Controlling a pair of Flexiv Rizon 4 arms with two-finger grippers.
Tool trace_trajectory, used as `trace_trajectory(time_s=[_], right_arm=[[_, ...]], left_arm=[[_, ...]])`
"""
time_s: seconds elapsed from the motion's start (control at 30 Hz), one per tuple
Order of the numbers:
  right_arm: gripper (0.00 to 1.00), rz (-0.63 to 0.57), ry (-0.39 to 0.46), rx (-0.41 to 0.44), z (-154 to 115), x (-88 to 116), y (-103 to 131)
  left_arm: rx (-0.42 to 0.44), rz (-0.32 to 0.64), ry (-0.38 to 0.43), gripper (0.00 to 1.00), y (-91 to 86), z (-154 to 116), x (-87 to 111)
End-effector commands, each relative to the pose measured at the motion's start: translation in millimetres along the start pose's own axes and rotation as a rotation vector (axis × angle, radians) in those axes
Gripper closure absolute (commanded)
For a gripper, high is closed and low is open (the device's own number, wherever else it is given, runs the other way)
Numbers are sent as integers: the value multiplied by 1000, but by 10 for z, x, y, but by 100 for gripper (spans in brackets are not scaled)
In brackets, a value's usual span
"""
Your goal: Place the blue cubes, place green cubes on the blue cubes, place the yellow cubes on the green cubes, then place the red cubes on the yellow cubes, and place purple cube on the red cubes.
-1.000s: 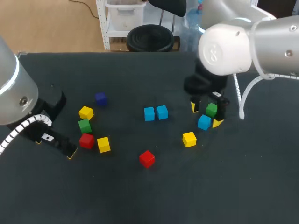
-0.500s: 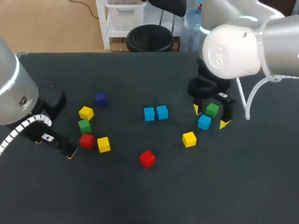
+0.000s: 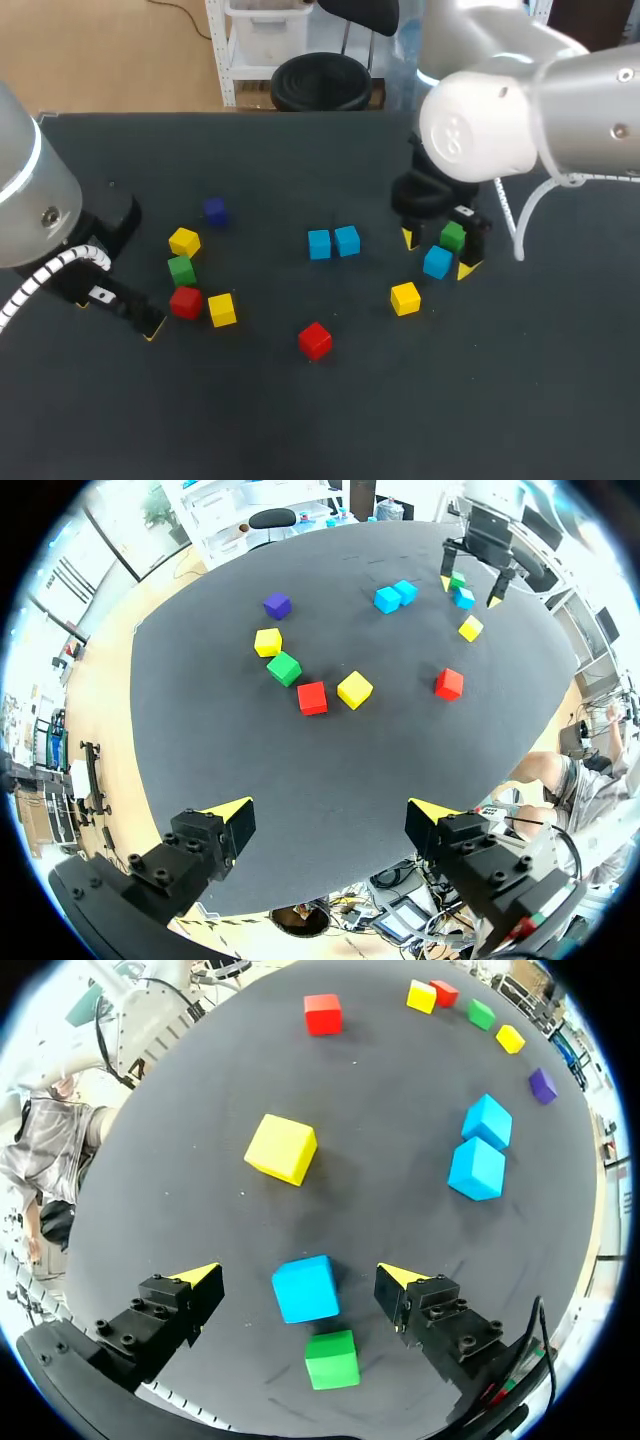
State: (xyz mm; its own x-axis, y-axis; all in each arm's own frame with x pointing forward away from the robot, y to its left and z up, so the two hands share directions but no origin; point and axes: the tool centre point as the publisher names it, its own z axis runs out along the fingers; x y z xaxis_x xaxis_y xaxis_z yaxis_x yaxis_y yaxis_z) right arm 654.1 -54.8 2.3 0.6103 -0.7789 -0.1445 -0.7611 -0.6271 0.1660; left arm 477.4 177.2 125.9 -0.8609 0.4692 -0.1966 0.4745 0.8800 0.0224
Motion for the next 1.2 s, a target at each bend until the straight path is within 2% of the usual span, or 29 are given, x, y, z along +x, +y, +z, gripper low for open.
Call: trace_trajectory(time_s=[0.03,0.5,0.9,0.93,1.0,1.03,1.1,1.2], right_arm=[[0,-3,-5,-9,39,7,-60],[0,42,-8,-3,64,89,109],[0,51,-29,9,137,85,108],[36,52,-29,10,138,85,107],[71,54,-32,13,150,79,99],[80,56,-33,14,154,75,96],[89,58,-34,14,164,68,87],[94,66,-31,11,176,61,79]], left_arm=[[3,2,0,0,8,6,-4],[3,2,0,0,8,6,-4],[3,2,0,0,8,6,-4],[3,2,0,0,8,6,-4],[3,2,0,0,8,6,-4],[3,2,0,0,8,6,-4],[3,2,0,0,8,6,-4],[3,2,0,0,8,6,-4]])
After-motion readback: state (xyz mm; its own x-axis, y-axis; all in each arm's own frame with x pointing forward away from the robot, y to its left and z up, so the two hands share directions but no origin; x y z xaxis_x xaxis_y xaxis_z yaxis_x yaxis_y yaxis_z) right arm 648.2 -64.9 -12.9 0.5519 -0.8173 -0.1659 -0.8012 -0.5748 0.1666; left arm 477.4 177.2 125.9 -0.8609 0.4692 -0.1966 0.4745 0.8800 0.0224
